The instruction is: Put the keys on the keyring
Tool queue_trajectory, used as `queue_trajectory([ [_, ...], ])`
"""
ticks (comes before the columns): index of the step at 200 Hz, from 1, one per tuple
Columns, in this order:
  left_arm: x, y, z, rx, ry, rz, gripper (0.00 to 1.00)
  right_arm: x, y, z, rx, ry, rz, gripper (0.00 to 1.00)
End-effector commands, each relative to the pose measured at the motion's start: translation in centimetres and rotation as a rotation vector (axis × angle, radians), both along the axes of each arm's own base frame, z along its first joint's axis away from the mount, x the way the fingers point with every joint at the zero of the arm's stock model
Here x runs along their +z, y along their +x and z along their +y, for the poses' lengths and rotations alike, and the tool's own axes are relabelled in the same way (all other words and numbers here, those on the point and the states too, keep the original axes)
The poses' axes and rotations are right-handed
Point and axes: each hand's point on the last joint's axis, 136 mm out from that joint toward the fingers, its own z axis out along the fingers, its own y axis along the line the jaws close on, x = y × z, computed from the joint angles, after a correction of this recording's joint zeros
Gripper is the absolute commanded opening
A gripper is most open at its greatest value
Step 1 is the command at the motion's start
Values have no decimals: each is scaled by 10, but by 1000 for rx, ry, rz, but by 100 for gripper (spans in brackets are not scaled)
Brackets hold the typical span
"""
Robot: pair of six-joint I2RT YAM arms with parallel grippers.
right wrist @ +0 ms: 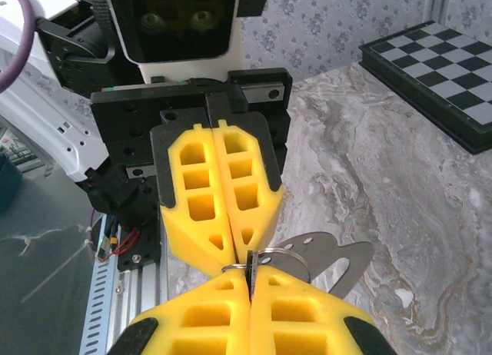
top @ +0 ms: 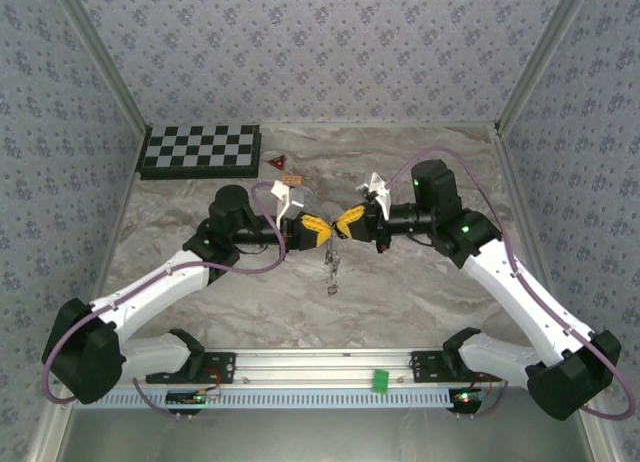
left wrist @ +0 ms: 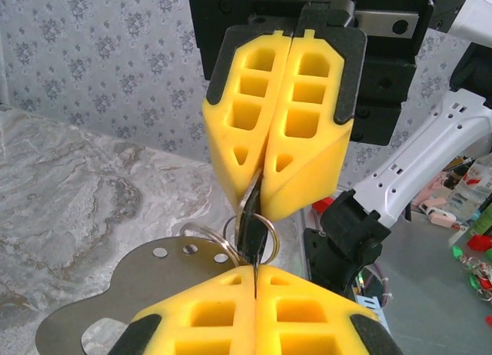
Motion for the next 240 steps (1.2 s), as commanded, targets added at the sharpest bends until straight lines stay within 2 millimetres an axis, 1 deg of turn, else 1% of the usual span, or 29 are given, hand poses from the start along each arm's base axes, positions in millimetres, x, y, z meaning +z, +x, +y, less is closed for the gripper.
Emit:
queue_trajectory([
  [1, 14, -3, -1, -18, -15, -55, 0, 15, 1, -3, -18, -5, -58, 0],
  [15, 13, -1, 0, 3, -7, -59, 0, 13, 6, -7, -53, -22, -63, 0],
  [24, 13, 1, 2, 19, -6, -63, 10, 11, 10, -9, -82, -39, -62, 0],
  [37, 15, 4, 5, 46, -9, -70, 28, 7, 16, -11, -115, -62, -60, 0],
  [49, 17, 8, 8, 76, -15, -79, 40, 4, 19, -12, -128, -77, -51, 0],
  [64, 20, 13, 14, 127, -24, -87, 49, 2, 23, -12, -143, -88, -49, 0],
  [75, 23, 19, 18, 169, -32, -93, 51, -1, 27, -12, -153, -98, -45, 0],
  [94, 27, 29, 27, 258, -50, -92, 67, -7, 36, -12, -182, -123, -40, 0],
  [110, 31, 36, 34, 331, -65, -89, 76, -15, 46, -10, -202, -150, -32, 0],
  [129, 33, 42, 45, 409, -83, -83, 83, -26, 59, -8, -220, -177, -22, 0],
  [147, 31, 45, 54, 470, -89, -80, 85, -32, 74, -5, -246, -191, -25, 0],
  [158, 30, 47, 59, 500, -93, -78, 86, -41, 84, -4, -269, -212, -20, 0],
  [159, 29, 47, 59, 503, -93, -77, 86, -34, 86, -4, -273, -204, -34, 0],
  [164, 30, 46, 61, 511, -98, -79, 87, -30, 93, -3, -282, -202, -47, 0],
  [187, 30, 45, 69, 545, -106, -87, 90, -33, 118, 0, -314, -217, -50, 0],
  [212, 30, 46, 75, 574, -103, -98, 91, -36, 144, 13, -324, -217, -48, 0],
  [240, 29, 46, 79, 588, -104, -105, 93, -46, 179, 28, -346, -206, -15, 0],
])
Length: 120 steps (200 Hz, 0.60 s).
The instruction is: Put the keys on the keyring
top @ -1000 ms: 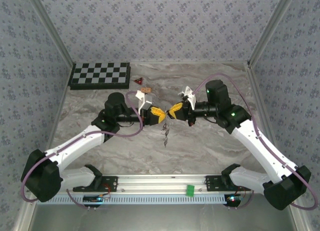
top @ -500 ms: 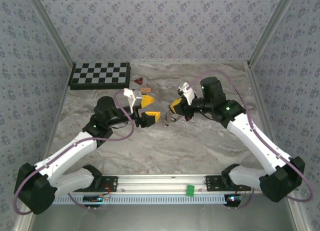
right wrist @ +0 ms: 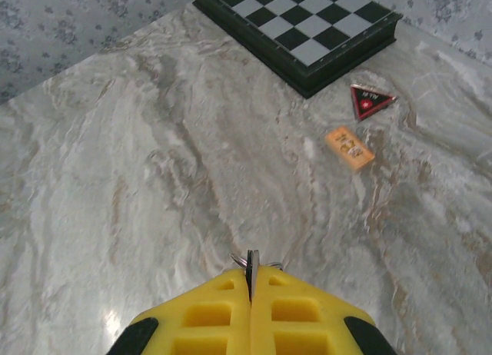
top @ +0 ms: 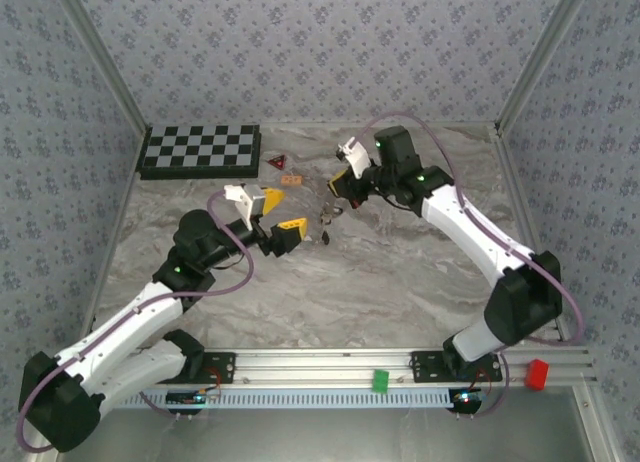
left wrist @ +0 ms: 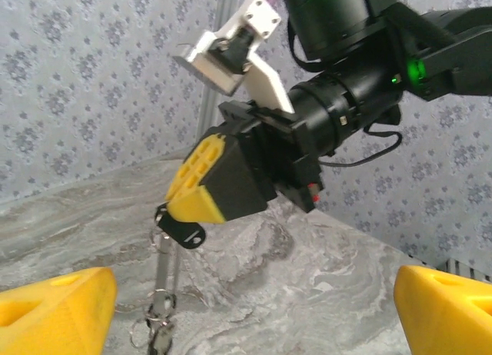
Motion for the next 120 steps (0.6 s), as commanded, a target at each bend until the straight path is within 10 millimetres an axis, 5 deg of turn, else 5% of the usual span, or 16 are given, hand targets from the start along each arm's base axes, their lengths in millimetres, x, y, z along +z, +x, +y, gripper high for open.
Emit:
queue_trajectory([
  [1, 8, 2, 8, 39, -19, -32, 93, 10, 34, 12, -32, 32, -40, 0],
  [52, 7, 1, 10, 46, -13, -37, 93, -15, 78, 20, -99, 54, 34, 0],
  [120, 3, 4, 8, 43, -12, -27, 94, -79, 46, -2, -117, -31, 147, 0],
])
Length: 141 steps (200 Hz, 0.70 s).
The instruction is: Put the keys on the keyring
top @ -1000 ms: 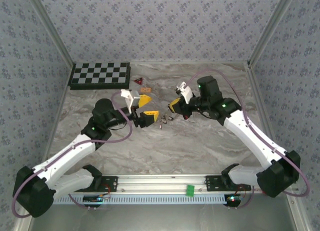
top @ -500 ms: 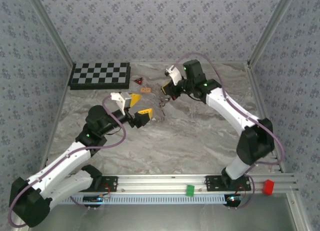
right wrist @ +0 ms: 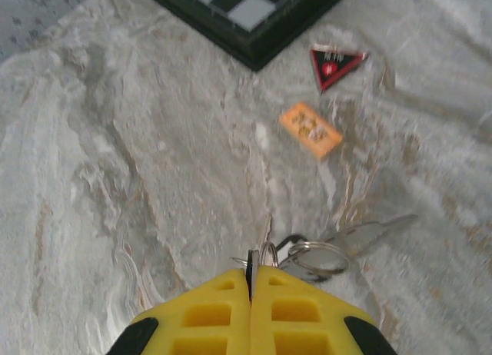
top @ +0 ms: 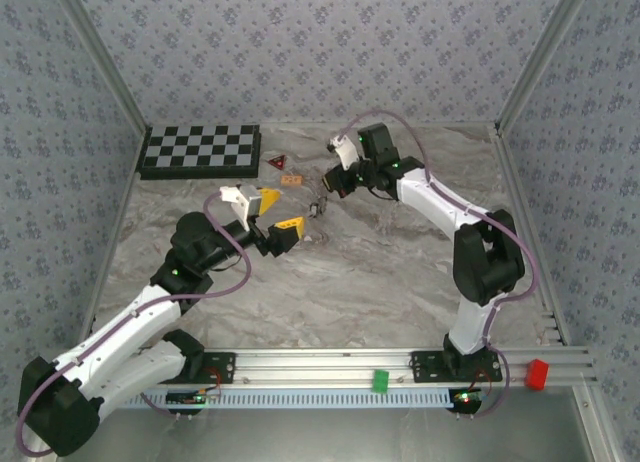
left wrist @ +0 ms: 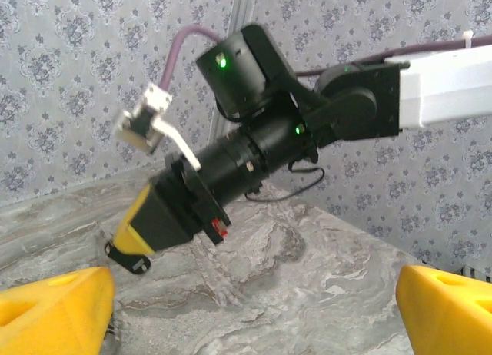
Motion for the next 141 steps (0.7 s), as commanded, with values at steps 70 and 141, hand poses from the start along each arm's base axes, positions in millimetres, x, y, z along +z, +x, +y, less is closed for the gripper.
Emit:
queue_trajectory([
  [70, 3, 3, -1, 1, -10, -21, 94, -19, -31, -33, -74, -60, 57, 0],
  [141, 2, 3, -1, -5, -12, -21, 94, -46, -60, -65, -146, -116, 153, 0],
])
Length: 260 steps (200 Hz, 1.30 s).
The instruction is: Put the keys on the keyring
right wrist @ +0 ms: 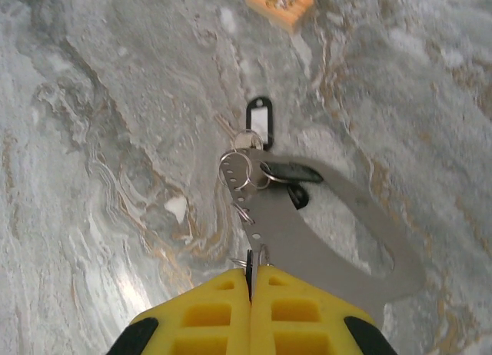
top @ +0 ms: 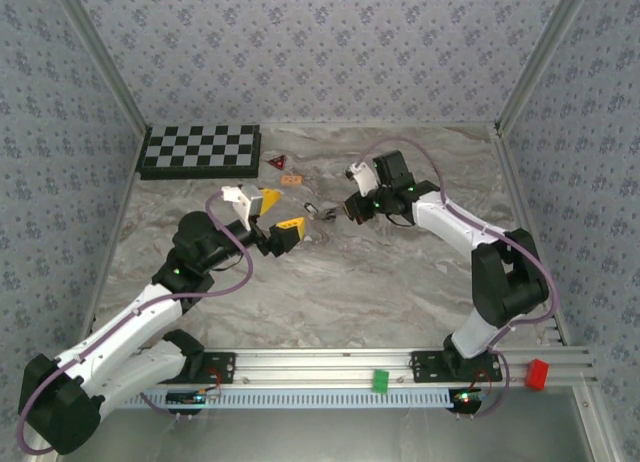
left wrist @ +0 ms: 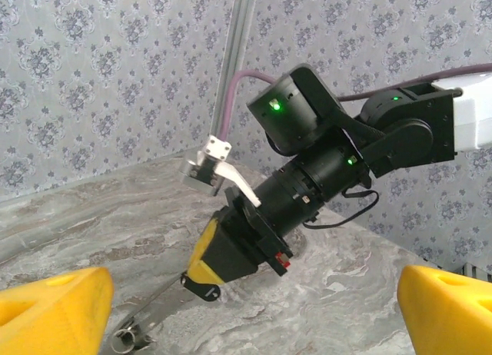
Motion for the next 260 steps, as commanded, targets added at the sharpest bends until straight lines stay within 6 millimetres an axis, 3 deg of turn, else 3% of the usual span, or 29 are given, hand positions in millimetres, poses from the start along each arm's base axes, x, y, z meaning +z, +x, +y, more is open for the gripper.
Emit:
queue_trajectory([
  [1, 6, 0, 0, -7, -17, -29, 94, -6, -13, -14, -43, -30, 45, 0],
  [36, 4, 0, 0, -7, -16, -25, 95, -29, -28, -34, -109, -51, 121, 0],
  [94, 2, 2, -1, -11, -14, -18, 95, -71, -54, -50, -173, -72, 300, 0],
  [197, -2, 4, -1, -6, -1, -11, 95, -109, -97, -65, -291, -68, 489, 0],
  [229, -7, 9, 1, 20, 13, 2, 96, -104, -106, -72, -319, -82, 483, 31],
  [260, -16, 25, 5, 93, 35, 53, 97, -81, -105, -80, -357, -69, 405, 43],
])
